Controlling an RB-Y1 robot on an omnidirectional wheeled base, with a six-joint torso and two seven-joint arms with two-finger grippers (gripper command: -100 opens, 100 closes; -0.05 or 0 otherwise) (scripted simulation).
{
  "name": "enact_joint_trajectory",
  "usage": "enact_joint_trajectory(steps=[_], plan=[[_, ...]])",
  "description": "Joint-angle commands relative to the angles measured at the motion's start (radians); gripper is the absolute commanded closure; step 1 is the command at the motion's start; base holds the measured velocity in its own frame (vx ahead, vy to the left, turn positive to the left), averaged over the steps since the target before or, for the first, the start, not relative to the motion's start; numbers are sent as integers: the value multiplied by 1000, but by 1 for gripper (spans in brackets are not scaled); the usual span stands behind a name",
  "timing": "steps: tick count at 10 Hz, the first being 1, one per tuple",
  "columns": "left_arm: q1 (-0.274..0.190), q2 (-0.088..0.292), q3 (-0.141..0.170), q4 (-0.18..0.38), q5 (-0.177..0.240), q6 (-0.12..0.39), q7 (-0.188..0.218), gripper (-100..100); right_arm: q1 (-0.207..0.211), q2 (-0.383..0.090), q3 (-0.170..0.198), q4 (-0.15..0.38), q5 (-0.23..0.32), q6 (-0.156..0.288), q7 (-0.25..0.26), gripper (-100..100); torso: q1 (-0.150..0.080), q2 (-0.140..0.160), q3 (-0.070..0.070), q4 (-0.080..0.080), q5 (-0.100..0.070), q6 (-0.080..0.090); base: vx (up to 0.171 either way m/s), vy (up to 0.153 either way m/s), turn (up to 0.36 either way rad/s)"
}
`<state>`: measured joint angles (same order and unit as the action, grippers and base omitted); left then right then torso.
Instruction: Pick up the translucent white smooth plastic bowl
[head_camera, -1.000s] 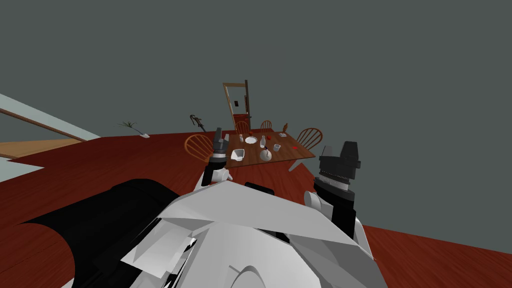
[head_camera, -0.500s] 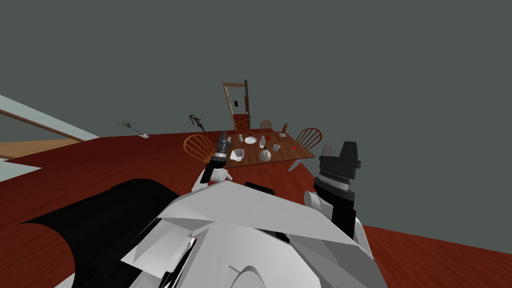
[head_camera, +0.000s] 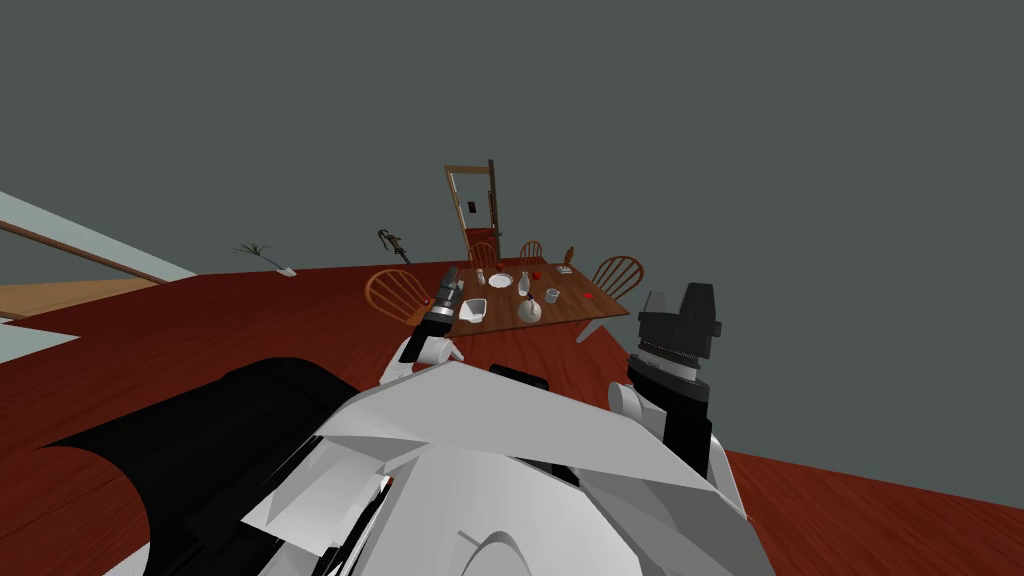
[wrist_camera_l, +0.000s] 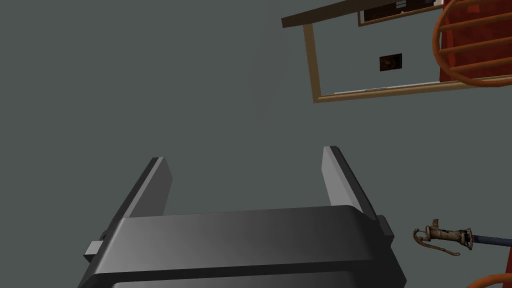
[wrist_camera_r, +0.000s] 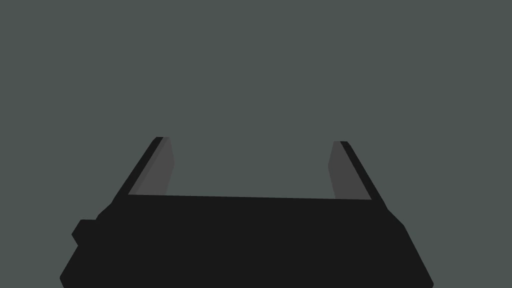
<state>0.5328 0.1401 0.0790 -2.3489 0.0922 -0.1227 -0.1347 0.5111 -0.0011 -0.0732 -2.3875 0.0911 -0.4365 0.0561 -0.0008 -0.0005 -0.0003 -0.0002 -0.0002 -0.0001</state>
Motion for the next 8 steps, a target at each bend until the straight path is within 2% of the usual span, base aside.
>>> enact_joint_trajectory(steps=[1, 8], plan=[[-4, 7, 7, 10, 4, 33, 4, -100, 0, 0, 0, 0, 0, 0, 0, 0, 0, 0, 0, 0, 0, 0, 7, -12, 2], [6, 27, 40, 35, 24, 223, 22, -100, 0, 0, 0, 0, 0, 0, 0, 0, 0, 0, 0, 0, 0, 0, 11, -12, -3]])
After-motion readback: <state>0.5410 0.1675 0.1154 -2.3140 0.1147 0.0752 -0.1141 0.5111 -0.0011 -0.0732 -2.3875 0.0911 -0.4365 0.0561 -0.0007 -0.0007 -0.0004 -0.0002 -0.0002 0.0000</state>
